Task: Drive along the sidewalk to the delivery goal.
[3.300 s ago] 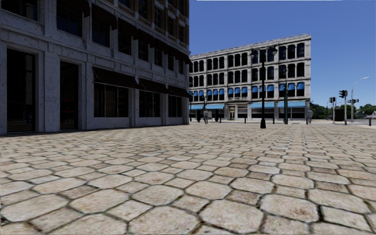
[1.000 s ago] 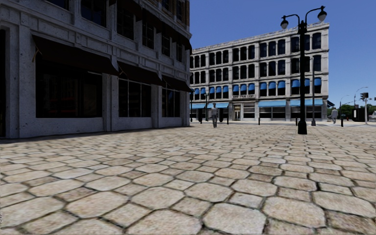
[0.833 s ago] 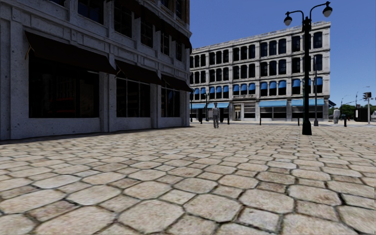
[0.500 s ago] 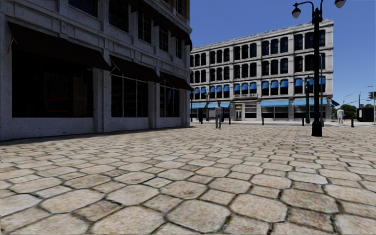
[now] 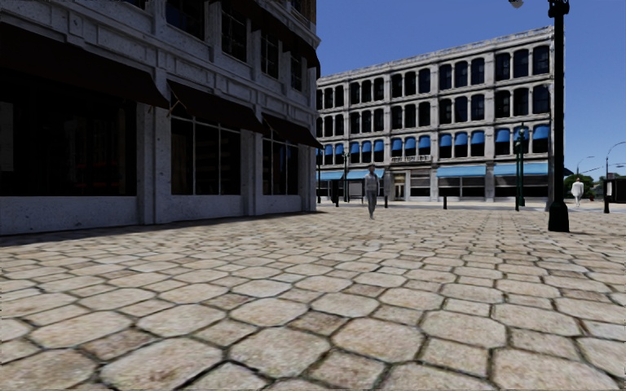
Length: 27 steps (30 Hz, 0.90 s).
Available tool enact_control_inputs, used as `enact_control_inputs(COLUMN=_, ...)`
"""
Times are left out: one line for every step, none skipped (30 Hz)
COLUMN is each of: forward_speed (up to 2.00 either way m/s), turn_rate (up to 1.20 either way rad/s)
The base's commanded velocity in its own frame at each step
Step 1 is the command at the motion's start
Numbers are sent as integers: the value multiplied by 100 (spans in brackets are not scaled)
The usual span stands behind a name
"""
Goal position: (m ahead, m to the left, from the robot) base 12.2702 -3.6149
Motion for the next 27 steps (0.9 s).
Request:
enact_control_inputs(forward_speed=200, turn_rate=0)
enact_control_inputs(forward_speed=200, turn_rate=0)
enact_control_inputs(forward_speed=200, turn_rate=0)
enact_control_inputs(forward_speed=200, turn_rate=0)
enact_control_inputs(forward_speed=200, turn_rate=0)
enact_control_inputs(forward_speed=200, turn_rate=0)
enact_control_inputs(forward_speed=200, turn_rate=-4)
enact_control_inputs(forward_speed=200, turn_rate=-15)
enact_control_inputs(forward_speed=200, turn_rate=-15)
enact_control_inputs(forward_speed=200, turn_rate=-23)
enact_control_inputs(forward_speed=200, turn_rate=-25)
enact_control_inputs(forward_speed=200, turn_rate=-25)
enact_control_inputs(forward_speed=200, turn_rate=-25)
enact_control_inputs(forward_speed=200, turn_rate=-25)
enact_control_inputs(forward_speed=200, turn_rate=-26)
enact_control_inputs(forward_speed=200, turn_rate=-27)
enact_control_inputs(forward_speed=200, turn_rate=-27)
enact_control_inputs(forward_speed=200, turn_rate=-27)
enact_control_inputs(forward_speed=200, turn_rate=-27)
enact_control_inputs(forward_speed=200, turn_rate=-27)
enact_control_inputs(forward_speed=200, turn_rate=-27)
enact_control_inputs(forward_speed=200, turn_rate=-27)
enact_control_inputs(forward_speed=200, turn_rate=-27)
enact_control_inputs(forward_speed=200, turn_rate=-27)
enact_control_inputs(forward_speed=200, turn_rate=-27)
enact_control_inputs(forward_speed=200, turn_rate=-26)
enact_control_inputs(forward_speed=200, turn_rate=-26)
